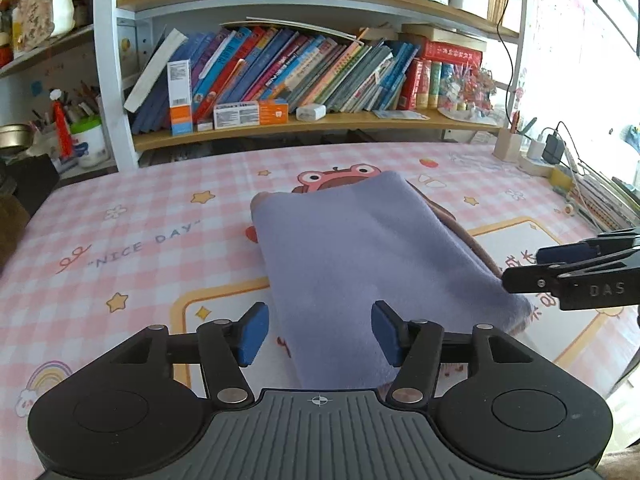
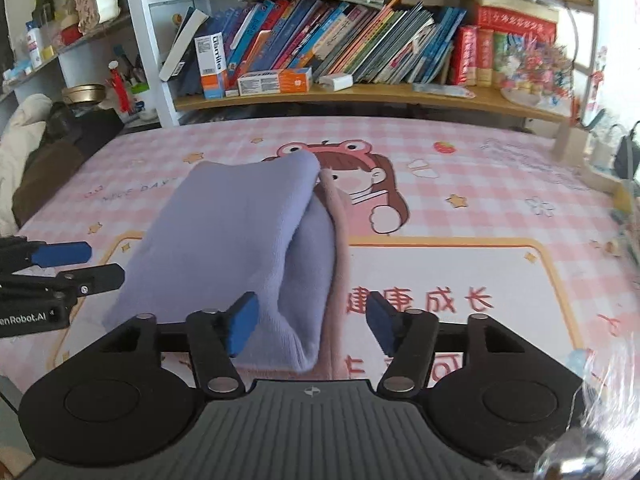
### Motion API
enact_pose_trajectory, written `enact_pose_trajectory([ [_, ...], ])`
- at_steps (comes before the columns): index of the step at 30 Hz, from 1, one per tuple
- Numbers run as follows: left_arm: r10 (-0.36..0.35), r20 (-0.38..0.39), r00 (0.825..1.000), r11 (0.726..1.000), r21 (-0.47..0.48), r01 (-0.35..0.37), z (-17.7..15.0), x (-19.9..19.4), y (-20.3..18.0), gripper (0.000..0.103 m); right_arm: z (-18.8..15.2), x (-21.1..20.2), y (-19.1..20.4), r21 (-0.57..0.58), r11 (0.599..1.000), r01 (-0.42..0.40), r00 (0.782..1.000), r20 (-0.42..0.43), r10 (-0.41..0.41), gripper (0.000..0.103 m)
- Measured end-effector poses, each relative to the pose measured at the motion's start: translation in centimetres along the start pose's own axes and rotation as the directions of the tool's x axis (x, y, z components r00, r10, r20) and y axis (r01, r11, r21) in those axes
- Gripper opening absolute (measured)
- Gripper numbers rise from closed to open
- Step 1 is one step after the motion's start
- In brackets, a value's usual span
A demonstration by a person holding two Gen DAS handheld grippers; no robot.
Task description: Fold clothes
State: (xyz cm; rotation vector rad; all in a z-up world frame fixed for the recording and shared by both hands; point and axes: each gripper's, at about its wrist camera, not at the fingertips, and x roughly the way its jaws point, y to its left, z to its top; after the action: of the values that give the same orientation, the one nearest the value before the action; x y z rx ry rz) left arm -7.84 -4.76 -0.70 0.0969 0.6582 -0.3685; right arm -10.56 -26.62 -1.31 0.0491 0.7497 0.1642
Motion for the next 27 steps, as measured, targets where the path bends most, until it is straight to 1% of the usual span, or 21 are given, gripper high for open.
enact_pose_trajectory([
  [3, -0.007, 0.002, 1.0, 1.0, 0.02, 0.007, -0.3, -0.2, -0.2, 0.068, -0.6, -0.7, 0.5, -0.009, 0.999, 0.031, 1.0, 0.008, -0.031, 0.069],
  [4, -0.012, 0.0, 1.0, 0.999, 0.032, 0.012, -0.4, -0.3, -0.4, 0.072, -0.8, -0.9, 0.8, -0.019, 0.999, 0.047, 0.999, 0.005, -0.047, 0.075],
  [5, -0.017, -0.003, 1.0, 0.999, 0.044, 0.017, -0.5, -0.4, -0.5, 0.074, -0.9, -0.9, 1.0, -0.028, 0.998, 0.059, 0.998, 0.0, -0.059, 0.079],
  [7, -0.028, -0.009, 1.0, 0.997, 0.072, 0.029, -0.7, -0.5, -0.8, 0.082, -1.2, -1.0, 1.4, -0.044, 0.996, 0.078, 0.997, -0.01, -0.078, 0.08],
  [9, -0.038, -0.015, 0.999, 0.994, 0.098, 0.039, -0.9, -0.7, -1.0, 0.086, -1.3, -1.1, 1.8, -0.055, 0.995, 0.088, 0.996, -0.015, -0.089, 0.083],
  [11, -0.045, -0.019, 0.999, 0.993, 0.111, 0.046, -1.1, -0.8, -1.1, 0.086, -1.4, -1.1, 2.1, -0.063, 0.994, 0.094, 0.995, -0.018, -0.095, 0.084],
  [14, -0.05, -0.033, 0.998, 0.993, 0.101, 0.053, -1.4, -0.7, -0.9, 0.086, -1.7, -1.0, 2.2, -0.06, 0.993, 0.097, 0.994, -0.033, -0.099, 0.084],
  [19, -0.088, -0.071, 0.994, 0.996, 0.007, 0.089, -1.6, -0.1, 0.8, 0.087, -2.1, -0.6, 1.7, -0.01, 0.996, 0.09, 0.994, -0.068, -0.091, 0.084],
  [21, -0.112, -0.088, 0.99, 0.993, -0.043, 0.109, -1.6, 0.3, 1.6, 0.087, -2.1, -0.3, 1.1, 0.03, 0.998, 0.062, 0.994, -0.088, -0.059, 0.084],
  [24, -0.177, -0.123, 0.976, 0.973, -0.17, 0.155, -1.1, 1.6, 3.4, 0.086, -1.8, 0.8, -0.3, 0.155, 0.988, -0.026, 0.991, -0.122, 0.045, 0.084],
  [25, -0.195, -0.135, 0.971, 0.963, -0.216, 0.164, -0.9, 2.2, 3.9, 0.086, -1.8, 1.2, -0.8, 0.204, 0.978, -0.045, 0.987, -0.139, 0.074, 0.084],
  [27, -0.226, -0.134, 0.965, 0.939, -0.295, 0.179, -0.4, 3.1, 4.9, 0.086, -1.5, 2.4, -1.8, 0.293, 0.955, -0.053, 0.98, -0.171, 0.106, 0.084],
])
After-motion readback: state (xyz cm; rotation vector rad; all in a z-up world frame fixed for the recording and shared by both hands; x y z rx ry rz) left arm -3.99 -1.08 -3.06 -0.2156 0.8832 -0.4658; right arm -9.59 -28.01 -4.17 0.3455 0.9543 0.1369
